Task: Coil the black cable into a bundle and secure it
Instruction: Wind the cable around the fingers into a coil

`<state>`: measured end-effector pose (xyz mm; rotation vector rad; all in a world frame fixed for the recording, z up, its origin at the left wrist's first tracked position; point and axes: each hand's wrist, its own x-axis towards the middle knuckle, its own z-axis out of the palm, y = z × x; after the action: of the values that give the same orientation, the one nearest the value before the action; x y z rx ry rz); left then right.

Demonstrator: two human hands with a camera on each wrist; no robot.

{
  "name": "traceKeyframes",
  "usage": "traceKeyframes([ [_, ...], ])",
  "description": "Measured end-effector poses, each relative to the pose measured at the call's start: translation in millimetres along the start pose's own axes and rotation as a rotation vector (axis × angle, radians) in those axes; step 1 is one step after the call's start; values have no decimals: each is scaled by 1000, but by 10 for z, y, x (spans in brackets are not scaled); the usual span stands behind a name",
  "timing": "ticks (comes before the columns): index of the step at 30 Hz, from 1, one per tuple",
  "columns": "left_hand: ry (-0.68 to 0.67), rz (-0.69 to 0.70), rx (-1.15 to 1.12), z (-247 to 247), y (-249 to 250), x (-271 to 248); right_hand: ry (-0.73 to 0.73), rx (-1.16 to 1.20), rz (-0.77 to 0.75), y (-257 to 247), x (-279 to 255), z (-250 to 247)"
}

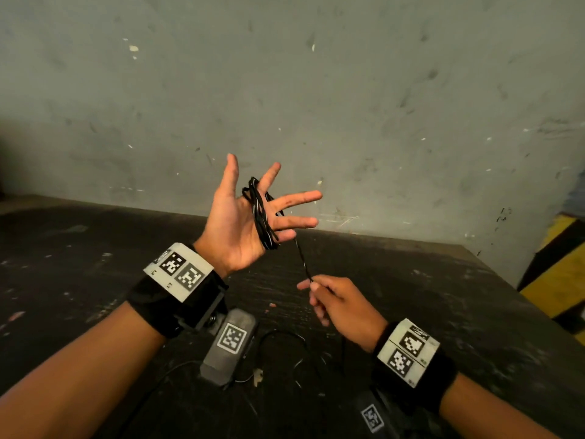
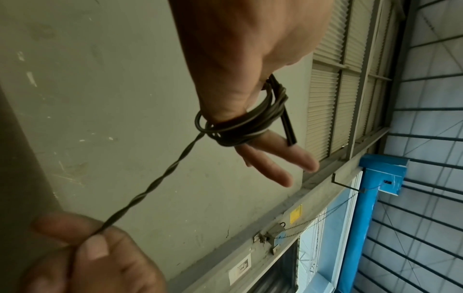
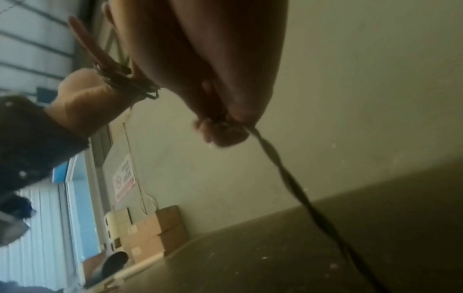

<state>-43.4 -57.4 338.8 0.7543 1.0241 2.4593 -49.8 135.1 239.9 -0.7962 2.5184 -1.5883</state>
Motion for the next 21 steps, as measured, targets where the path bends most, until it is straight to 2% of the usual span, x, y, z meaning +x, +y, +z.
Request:
traceKeyframes([
  [2,0,9,12,35,-18,14,60,6,-26,-43,-12,21],
  [6,20,43,41,71,3,18,164,-164,-337,-110,-87,41],
  [8,10,50,32,72,21,6,216,-256,-432,-84,-106,32],
  [11,-27,57,-30,63,44,-24,259,-281,-394,-49,-98,1],
  [15,-125,16,-85,123,1,-33,126,-375,-252,10,-42,-19],
  [17,-82,13,-2,156,-62,-7,43,-462,-270,-3,-71,32],
  [21,139,73,220,101,-133,23,-42,-501,-341,-161,-198,84],
])
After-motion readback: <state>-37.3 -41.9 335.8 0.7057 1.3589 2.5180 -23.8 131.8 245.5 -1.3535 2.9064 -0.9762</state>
